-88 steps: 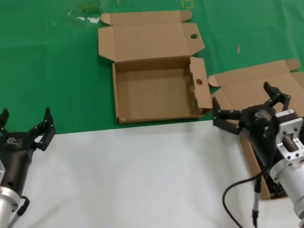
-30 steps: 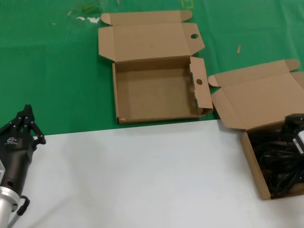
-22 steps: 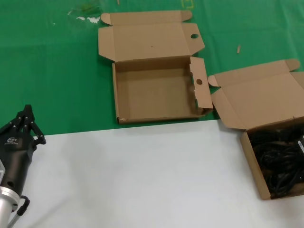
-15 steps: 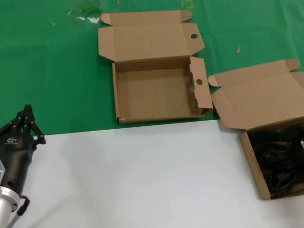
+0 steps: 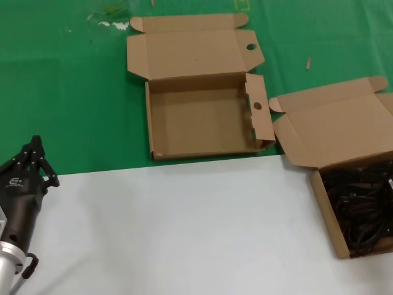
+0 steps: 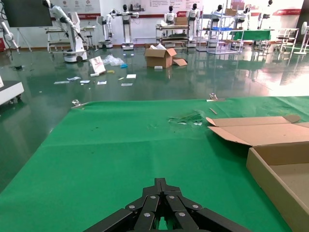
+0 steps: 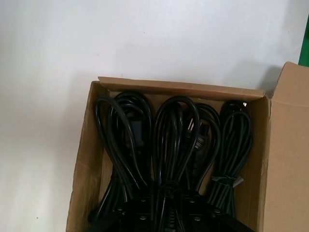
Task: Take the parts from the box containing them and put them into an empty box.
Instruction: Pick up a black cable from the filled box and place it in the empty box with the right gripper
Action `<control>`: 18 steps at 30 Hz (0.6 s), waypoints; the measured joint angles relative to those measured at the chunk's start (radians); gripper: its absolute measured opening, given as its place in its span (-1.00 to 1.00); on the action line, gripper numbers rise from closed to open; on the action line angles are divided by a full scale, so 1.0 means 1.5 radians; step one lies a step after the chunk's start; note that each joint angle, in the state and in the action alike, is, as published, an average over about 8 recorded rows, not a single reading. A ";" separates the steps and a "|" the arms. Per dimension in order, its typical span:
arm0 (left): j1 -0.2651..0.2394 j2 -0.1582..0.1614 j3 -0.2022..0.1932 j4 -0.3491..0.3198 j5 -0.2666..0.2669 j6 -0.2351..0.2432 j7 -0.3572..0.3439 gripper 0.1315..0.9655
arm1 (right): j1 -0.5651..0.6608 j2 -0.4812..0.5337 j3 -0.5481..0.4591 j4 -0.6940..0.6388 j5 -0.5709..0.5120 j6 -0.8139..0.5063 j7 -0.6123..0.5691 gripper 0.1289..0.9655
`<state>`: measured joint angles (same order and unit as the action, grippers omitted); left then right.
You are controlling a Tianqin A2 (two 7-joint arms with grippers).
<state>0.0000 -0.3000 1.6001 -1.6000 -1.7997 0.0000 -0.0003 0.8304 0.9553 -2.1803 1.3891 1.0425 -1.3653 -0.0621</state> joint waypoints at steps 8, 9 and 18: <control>0.000 0.000 0.000 0.000 0.000 0.000 0.000 -0.98 | 0.003 -0.003 0.015 0.012 -0.002 -0.019 0.008 -0.78; 0.000 0.000 0.000 0.000 0.000 0.000 0.000 -0.98 | 0.004 -0.002 0.016 0.017 -0.003 -0.024 0.012 -0.78; 0.000 0.000 0.000 0.000 0.000 0.000 0.000 -0.98 | 0.037 0.003 0.039 0.113 0.006 -0.086 0.077 -0.79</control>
<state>0.0000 -0.3000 1.6000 -1.6000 -1.7997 0.0000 -0.0003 0.8852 0.9592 -2.1215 1.5582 1.0516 -1.4937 0.0535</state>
